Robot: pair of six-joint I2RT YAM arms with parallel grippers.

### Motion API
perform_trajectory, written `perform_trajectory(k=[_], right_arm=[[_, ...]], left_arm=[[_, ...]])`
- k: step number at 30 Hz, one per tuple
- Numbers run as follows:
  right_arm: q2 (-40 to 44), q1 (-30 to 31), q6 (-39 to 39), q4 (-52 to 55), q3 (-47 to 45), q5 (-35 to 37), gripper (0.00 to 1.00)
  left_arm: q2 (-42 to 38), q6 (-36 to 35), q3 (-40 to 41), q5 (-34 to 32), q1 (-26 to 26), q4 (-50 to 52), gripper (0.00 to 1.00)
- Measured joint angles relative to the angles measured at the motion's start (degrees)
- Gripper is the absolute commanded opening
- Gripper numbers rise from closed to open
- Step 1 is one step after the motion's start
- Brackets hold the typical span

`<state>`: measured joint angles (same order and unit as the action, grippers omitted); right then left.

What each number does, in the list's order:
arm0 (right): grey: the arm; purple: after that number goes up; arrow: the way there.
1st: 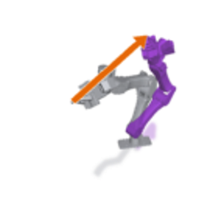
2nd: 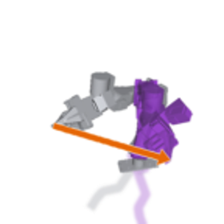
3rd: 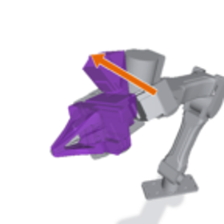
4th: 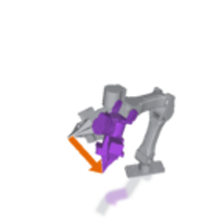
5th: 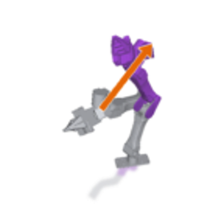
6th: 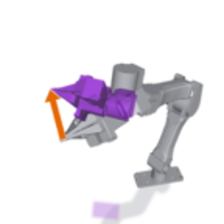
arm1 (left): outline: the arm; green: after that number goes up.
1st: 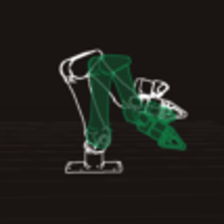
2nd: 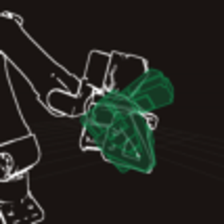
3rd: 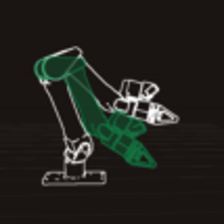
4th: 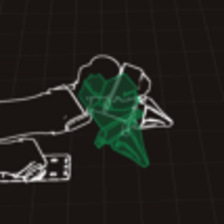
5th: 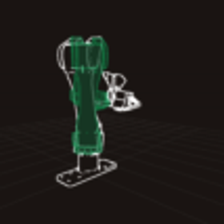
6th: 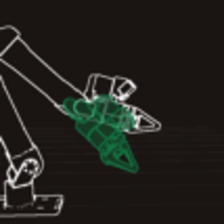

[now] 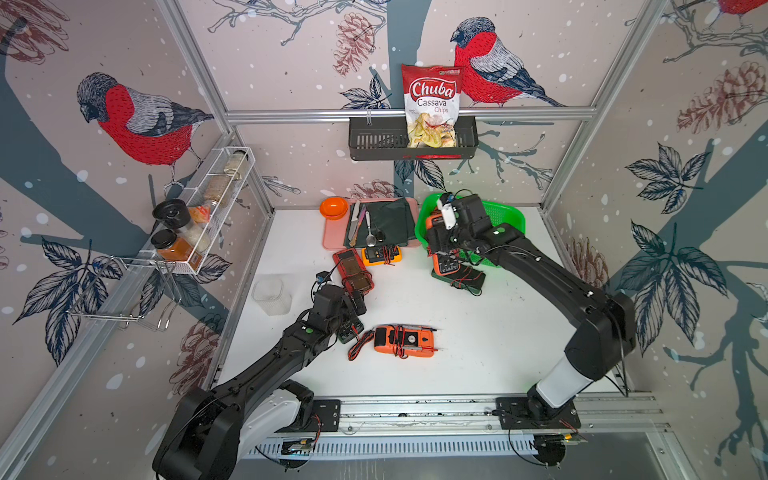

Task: Put the multimeter into the basket
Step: Place the multimeter in the basket.

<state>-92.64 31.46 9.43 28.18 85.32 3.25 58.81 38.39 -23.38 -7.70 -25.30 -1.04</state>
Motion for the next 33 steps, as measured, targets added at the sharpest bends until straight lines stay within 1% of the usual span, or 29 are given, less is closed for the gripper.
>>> perform_trajectory(k=[4,7,10,11,13,17,22,25,29,33], right_arm=[[2.95,-7.61,4.09,-0.94,-2.64,1.64,0.11],[2.99,-13.42,5.75,-1.36,-2.84,1.55,0.11],[1.01,-18.58,6.45,-1.55,-1.33,2.27,0.11],[0.04,-19.67,6.93,-1.60,-0.59,2.25,0.13],[-2.73,-21.53,6.99,-1.40,1.99,1.99,0.13],[-9.75,-23.61,6.75,-0.17,9.42,2.25,0.12],[-19.74,-24.46,5.60,3.74,19.96,5.44,0.10],[-24.72,-24.74,5.22,6.45,24.26,7.67,0.09],[-28.55,-25.20,4.13,8.63,25.73,9.62,0.09],[-31.01,-26.23,3.96,10.08,25.73,9.99,0.09]], left_arm=[[0.96,-0.52,-0.13,0.11,0.00,-0.11,0.98],[2.03,-0.90,-0.59,0.24,0.00,-0.52,0.98],[3.41,-0.94,-1.36,0.81,0.00,-1.36,0.98],[3.82,-0.96,-1.66,1.33,0.00,-1.49,0.98],[4.57,-1.11,-2.03,1.70,0.00,-1.77,0.98],[5.33,-1.16,-2.21,2.03,0.00,-1.97,0.98],[5.86,-1.14,-2.21,3.19,0.00,-3.02,0.98],[6.29,-1.14,-2.21,3.19,0.00,-3.19,0.98],[6.71,-1.11,-2.21,3.26,0.00,-3.82,0.98],[6.82,-1.14,-2.21,3.45,0.00,-4.13,0.98]])
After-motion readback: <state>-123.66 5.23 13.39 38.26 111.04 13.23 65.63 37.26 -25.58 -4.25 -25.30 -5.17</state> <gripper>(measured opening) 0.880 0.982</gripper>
